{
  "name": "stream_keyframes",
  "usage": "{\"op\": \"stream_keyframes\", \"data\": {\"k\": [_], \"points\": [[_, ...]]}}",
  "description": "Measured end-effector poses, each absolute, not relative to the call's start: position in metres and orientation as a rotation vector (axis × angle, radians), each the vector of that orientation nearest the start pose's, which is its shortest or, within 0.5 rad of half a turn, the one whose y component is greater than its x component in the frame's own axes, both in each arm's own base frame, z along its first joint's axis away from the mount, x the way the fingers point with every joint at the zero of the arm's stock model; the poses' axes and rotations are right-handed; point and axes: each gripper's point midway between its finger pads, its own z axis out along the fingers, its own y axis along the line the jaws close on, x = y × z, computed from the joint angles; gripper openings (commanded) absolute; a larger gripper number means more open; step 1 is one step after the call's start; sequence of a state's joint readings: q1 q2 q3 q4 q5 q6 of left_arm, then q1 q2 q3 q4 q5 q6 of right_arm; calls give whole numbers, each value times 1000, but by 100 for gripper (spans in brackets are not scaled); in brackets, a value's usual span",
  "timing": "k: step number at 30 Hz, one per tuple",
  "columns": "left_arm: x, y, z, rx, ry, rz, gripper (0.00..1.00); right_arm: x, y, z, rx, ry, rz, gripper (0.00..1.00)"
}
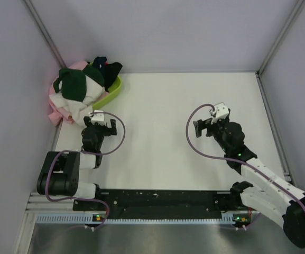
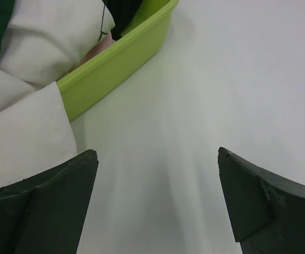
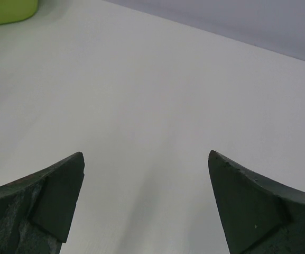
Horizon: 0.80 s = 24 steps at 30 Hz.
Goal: Fold and stack the t-shirts
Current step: Grab crumpled tshirt from bin with the left arm
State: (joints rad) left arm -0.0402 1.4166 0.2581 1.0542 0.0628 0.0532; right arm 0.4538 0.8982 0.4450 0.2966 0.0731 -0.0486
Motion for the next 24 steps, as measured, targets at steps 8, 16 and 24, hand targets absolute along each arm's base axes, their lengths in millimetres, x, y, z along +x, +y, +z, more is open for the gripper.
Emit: {"op": "stream_keyframes", "data": {"k": [8, 16, 24], "points": [[376, -24, 107, 125, 1670, -43, 99, 322, 122, 171, -313, 1696, 166, 99], [375, -26, 108, 133, 1667, -51, 99, 313, 92, 146, -234, 1684, 100, 99], [404, -59, 195, 380, 1718, -168, 89, 316, 96, 158, -229, 1646, 126, 99]]}}
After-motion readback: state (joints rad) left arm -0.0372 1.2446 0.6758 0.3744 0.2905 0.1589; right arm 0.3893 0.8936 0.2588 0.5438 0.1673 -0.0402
